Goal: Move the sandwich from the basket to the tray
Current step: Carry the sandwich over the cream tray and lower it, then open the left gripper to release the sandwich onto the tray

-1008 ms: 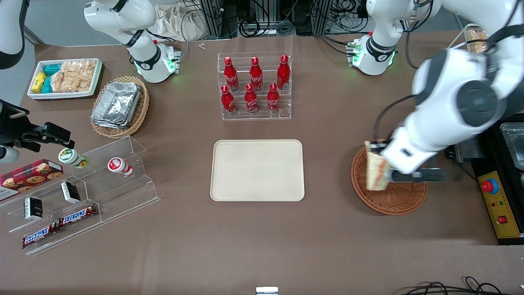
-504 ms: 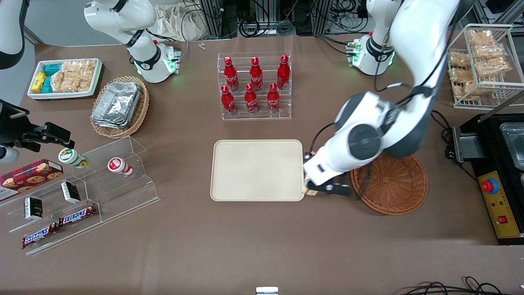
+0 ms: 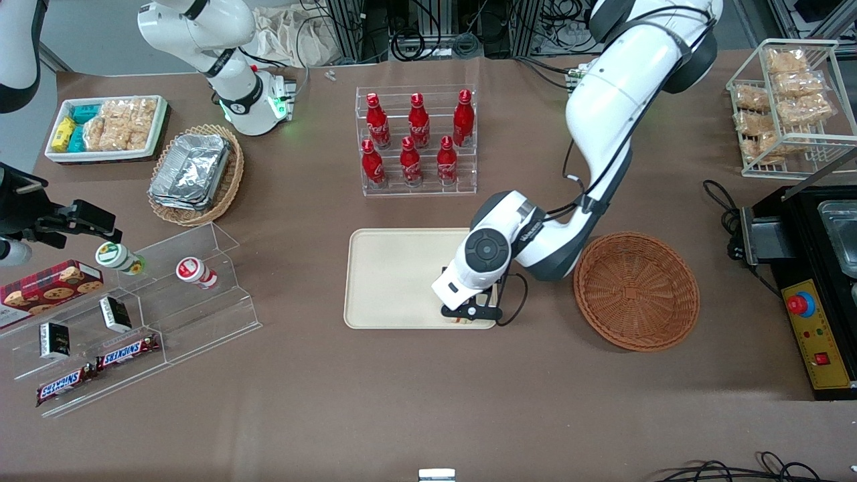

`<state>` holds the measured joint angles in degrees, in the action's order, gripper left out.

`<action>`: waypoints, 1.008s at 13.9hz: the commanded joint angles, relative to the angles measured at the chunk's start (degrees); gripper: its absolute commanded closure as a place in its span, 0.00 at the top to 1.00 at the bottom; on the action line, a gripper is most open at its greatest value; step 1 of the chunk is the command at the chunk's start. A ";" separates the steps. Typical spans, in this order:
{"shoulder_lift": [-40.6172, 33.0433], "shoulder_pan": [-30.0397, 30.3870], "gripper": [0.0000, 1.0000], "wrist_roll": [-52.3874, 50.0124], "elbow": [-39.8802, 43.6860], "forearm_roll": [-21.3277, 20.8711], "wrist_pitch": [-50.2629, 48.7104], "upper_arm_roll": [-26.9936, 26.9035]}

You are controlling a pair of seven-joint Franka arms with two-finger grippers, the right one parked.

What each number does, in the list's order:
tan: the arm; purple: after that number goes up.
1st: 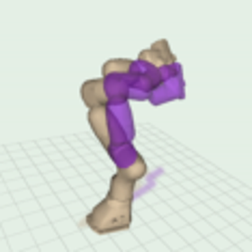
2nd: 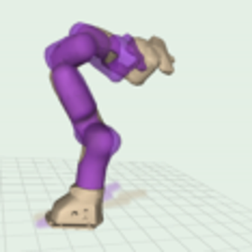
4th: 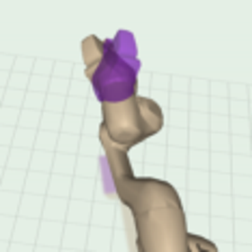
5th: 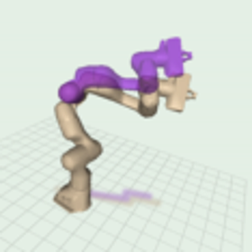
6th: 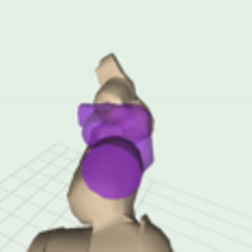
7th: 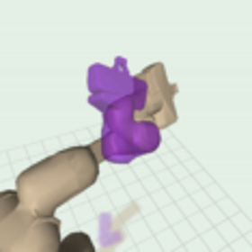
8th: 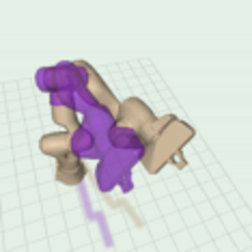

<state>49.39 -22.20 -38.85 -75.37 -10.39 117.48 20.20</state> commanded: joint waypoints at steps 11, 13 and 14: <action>0.89 -0.04 1.00 -5.80 2.50 -1.74 0.47 0.10; -1.39 0.40 1.00 -5.98 2.59 -1.13 -0.40 0.18; -3.31 0.49 1.00 -5.89 2.59 -1.13 -0.58 0.19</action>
<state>49.43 -21.96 -43.64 -73.08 -10.88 118.13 20.16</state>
